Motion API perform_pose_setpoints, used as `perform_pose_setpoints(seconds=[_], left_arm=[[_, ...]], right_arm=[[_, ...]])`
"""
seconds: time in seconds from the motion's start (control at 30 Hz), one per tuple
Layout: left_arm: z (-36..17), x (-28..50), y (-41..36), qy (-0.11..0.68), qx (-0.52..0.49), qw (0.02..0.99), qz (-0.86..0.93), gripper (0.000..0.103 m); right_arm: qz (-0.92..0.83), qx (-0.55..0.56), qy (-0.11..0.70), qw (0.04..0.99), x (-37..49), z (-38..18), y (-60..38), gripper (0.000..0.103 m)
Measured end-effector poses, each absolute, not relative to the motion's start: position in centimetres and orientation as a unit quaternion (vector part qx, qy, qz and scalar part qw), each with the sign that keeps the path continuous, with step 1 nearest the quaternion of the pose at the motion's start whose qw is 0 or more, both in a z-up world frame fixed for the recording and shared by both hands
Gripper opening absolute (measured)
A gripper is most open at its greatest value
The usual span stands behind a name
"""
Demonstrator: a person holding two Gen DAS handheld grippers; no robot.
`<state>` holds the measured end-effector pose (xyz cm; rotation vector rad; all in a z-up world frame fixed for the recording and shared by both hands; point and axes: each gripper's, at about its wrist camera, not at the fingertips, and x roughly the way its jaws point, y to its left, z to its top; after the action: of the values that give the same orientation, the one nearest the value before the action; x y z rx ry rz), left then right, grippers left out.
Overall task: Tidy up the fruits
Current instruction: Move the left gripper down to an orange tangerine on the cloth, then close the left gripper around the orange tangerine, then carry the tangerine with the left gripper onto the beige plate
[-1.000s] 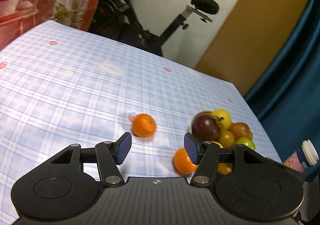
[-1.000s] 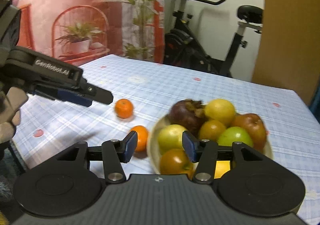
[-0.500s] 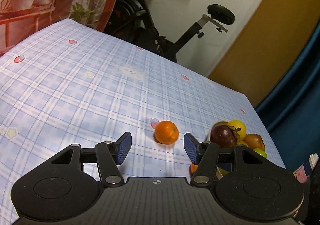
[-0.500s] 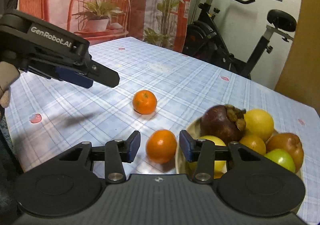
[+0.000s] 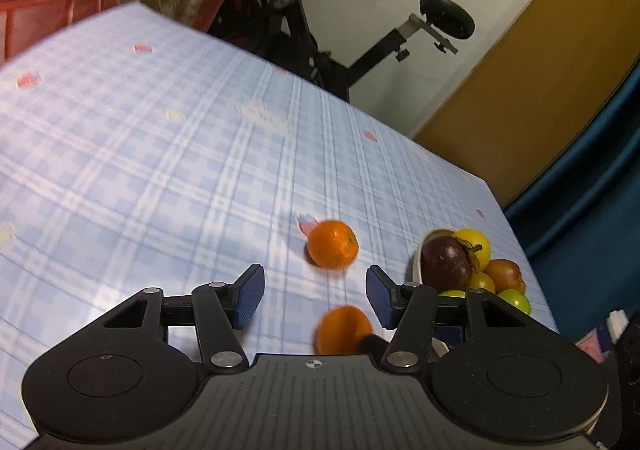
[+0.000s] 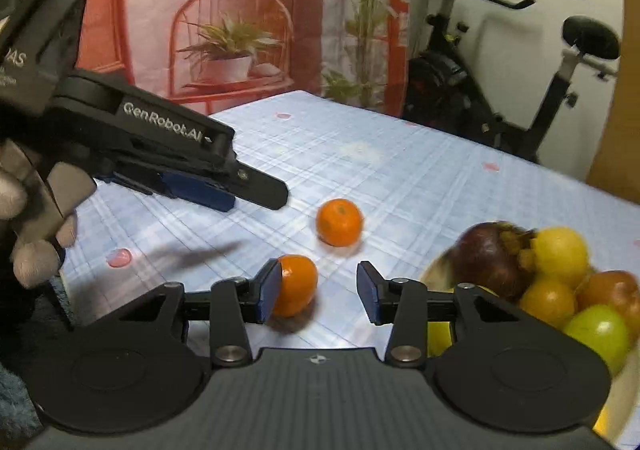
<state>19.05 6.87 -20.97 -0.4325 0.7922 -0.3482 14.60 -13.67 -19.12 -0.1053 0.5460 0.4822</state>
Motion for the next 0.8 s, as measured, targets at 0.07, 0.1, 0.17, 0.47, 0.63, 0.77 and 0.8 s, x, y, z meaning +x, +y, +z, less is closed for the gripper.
perform_pose_setpoints(seconds=[0.07, 0.1, 0.17, 0.47, 0.63, 0.77, 0.8], left_arm=[[-21.2, 19.2, 6.9, 0.39, -0.22, 0.876, -0.18, 0.051], [-21.3, 19.2, 6.9, 0.396, -0.222, 0.872, -0.183, 0.051], [-21.6, 19.2, 6.8, 0.408, -0.228, 0.864, -0.186, 0.051], [-22.2, 19.3, 6.5, 0.423, -0.231, 0.855, -0.188, 0.038], [-22.3, 19.5, 6.1, 0.421, -0.221, 0.858, -0.197, 0.032], [-22.3, 19.5, 5.2, 0.42, -0.206, 0.858, -0.212, 0.03], [-22.3, 19.5, 5.1, 0.42, -0.205, 0.858, -0.214, 0.03]], right_arm=[[0.254, -0.057, 0.273, 0.926, 15.1, -18.9, -12.7, 0.044], [0.262, -0.065, 0.275, 0.923, 15.1, -18.8, -12.1, 0.044], [0.271, -0.078, 0.278, 0.918, 15.0, -19.1, -11.0, 0.044], [0.278, -0.058, 0.299, 0.911, 15.8, -20.3, -11.3, 0.041], [0.271, -0.045, 0.305, 0.912, 16.1, -20.5, -11.5, 0.041], [0.262, -0.028, 0.31, 0.913, 16.3, -20.7, -12.2, 0.041], [0.26, -0.022, 0.312, 0.913, 16.2, -20.7, -12.5, 0.041]])
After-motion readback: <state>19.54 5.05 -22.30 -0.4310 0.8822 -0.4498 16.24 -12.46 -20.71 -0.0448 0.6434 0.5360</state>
